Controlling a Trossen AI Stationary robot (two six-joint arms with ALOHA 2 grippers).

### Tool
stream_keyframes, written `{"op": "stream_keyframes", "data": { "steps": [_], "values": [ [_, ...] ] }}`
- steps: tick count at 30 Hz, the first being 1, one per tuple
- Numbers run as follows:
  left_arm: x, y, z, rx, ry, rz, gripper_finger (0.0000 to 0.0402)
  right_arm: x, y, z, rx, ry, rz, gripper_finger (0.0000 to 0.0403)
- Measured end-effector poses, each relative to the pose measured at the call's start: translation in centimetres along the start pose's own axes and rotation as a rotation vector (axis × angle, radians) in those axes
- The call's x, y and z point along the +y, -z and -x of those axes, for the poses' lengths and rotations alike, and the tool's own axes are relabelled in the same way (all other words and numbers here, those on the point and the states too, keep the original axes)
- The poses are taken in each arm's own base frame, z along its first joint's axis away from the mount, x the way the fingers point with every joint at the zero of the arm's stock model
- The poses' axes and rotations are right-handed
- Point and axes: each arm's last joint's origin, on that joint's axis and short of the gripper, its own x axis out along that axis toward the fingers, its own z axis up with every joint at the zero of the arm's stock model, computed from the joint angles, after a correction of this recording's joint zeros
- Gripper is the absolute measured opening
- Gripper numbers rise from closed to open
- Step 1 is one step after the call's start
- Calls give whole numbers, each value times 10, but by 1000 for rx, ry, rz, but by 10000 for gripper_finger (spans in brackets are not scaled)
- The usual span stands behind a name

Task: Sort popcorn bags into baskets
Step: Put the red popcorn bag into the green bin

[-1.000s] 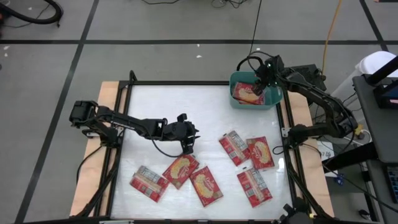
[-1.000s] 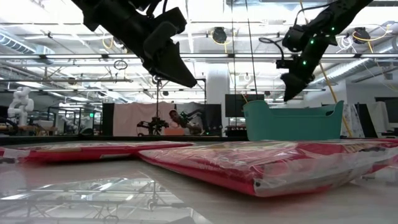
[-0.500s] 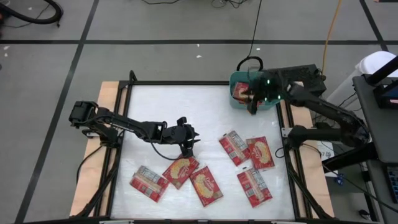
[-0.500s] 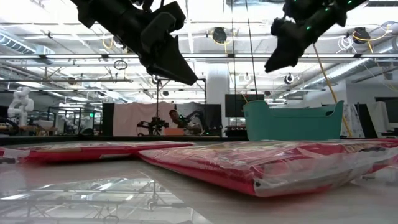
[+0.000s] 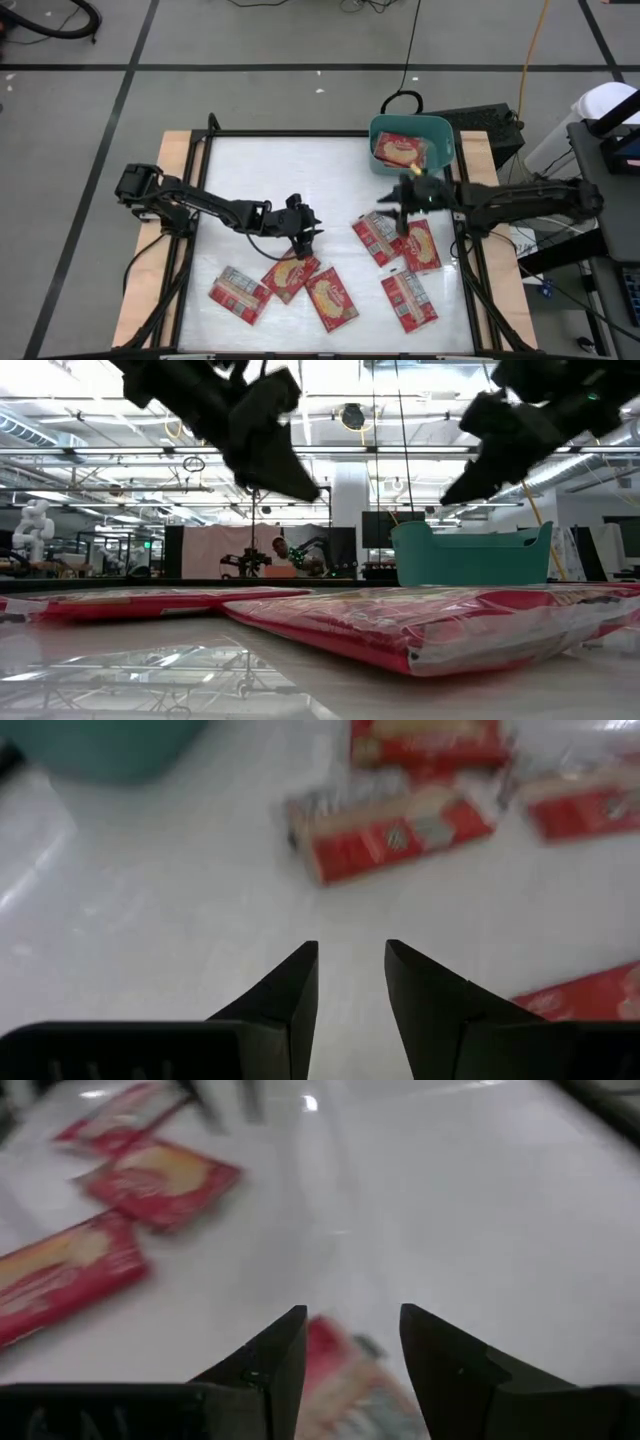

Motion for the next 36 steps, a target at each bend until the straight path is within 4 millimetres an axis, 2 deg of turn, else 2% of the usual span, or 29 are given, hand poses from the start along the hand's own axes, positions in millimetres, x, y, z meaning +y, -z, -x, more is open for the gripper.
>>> {"op": "stream_keyframes", "data": {
  "steps": [5,12,18,28,36],
  "values": [
    [-7,2,-6,-28,1,34,122,32,24,-3,-31,-116,36,153],
    [-20,6,-10,-57,12,30,122,65,58,0,46,-139,63,153],
    [-29,11,-10,-50,18,36,122,88,73,0,93,-208,154,153],
    [-48,16,-2,-61,31,-5,122,94,87,-15,130,-143,252,153],
    [-49,16,-2,-70,31,-47,122,92,97,-25,179,-73,252,153]
  ]
}}
